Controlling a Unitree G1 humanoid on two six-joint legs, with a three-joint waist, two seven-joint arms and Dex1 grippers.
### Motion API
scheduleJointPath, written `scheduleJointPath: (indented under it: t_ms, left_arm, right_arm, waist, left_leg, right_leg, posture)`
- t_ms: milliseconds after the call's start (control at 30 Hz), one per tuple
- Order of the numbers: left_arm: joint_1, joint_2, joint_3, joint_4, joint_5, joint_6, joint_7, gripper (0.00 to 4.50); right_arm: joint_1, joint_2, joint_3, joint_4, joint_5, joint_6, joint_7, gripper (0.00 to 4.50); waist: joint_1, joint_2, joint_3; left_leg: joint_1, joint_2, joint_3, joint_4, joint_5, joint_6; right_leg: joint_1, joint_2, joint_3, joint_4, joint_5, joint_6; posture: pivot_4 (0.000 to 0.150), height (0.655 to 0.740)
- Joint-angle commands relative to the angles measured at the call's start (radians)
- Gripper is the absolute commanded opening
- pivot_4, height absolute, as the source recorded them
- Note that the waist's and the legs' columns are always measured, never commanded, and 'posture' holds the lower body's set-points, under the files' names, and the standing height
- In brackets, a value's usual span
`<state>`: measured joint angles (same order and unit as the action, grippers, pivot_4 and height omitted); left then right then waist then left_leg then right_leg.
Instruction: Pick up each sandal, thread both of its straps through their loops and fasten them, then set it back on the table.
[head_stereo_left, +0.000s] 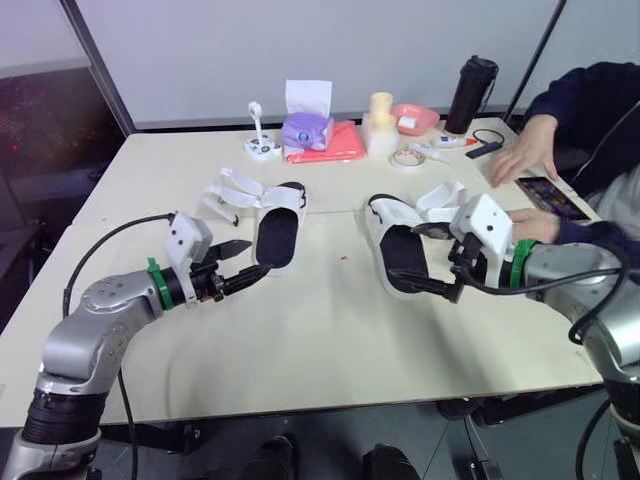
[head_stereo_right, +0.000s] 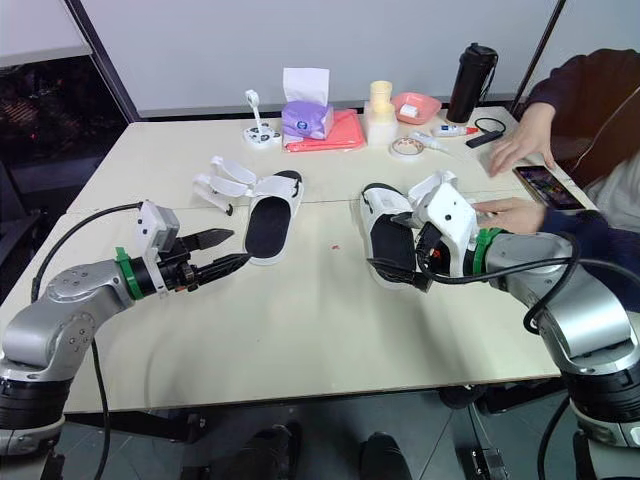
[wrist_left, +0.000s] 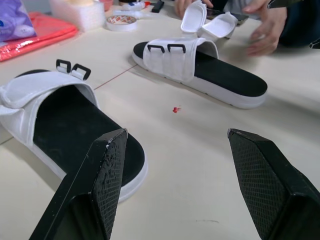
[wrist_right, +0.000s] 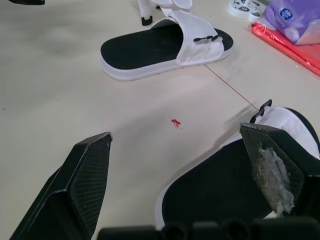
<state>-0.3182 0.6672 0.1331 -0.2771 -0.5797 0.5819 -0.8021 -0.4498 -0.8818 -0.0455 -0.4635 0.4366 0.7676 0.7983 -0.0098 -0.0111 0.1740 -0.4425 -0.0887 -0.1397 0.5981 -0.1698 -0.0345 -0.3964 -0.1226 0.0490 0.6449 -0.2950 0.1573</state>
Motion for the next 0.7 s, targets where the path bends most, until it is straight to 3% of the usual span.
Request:
scheduleJointPath:
  t_ms: [33,200,700]
  left_arm:
    - [0.009,0.007,0.027,-0.031,0.011,-0.026,0.013,3.31]
    - [0.005,0.007,0.038,-0.047,-0.041,0.024,0.016,3.31]
    - [0.019,0.002,0.032,-0.059,-0.034,0.015,0.030,3.31]
  right_arm:
    - [-0.017,0.000,-0.002,-0.008,-0.007,-0.014,-0.004,4.43]
    - [-0.025,0.004,0.003,-0.009,-0.008,-0.010,-0.013,4.43]
    - [-0.047,0.034,0.040,0.024,-0.084,-0.042,-0.065,4.43]
  waist:
    - [0.000,0.000,0.000]
    - [-0.001,0.000,0.000]
    - [-0.001,0.000,0.000]
  left_leg:
    - [0.000,0.000,0.000,0.000,0.000,0.000]
    - [0.000,0.000,0.000,0.000,0.000,0.000]
    - [0.000,0.000,0.000,0.000,0.000,0.000]
  right_leg:
    - [0.000,0.000,0.000,0.000,0.000,0.000]
    - [0.000,0.000,0.000,0.000,0.000,0.000]
    - [0.000,0.000,0.000,0.000,0.000,0.000]
  posture:
    - [0.150,0.7344]
    - [0.150,0.7344]
    - [0.150,0.7344]
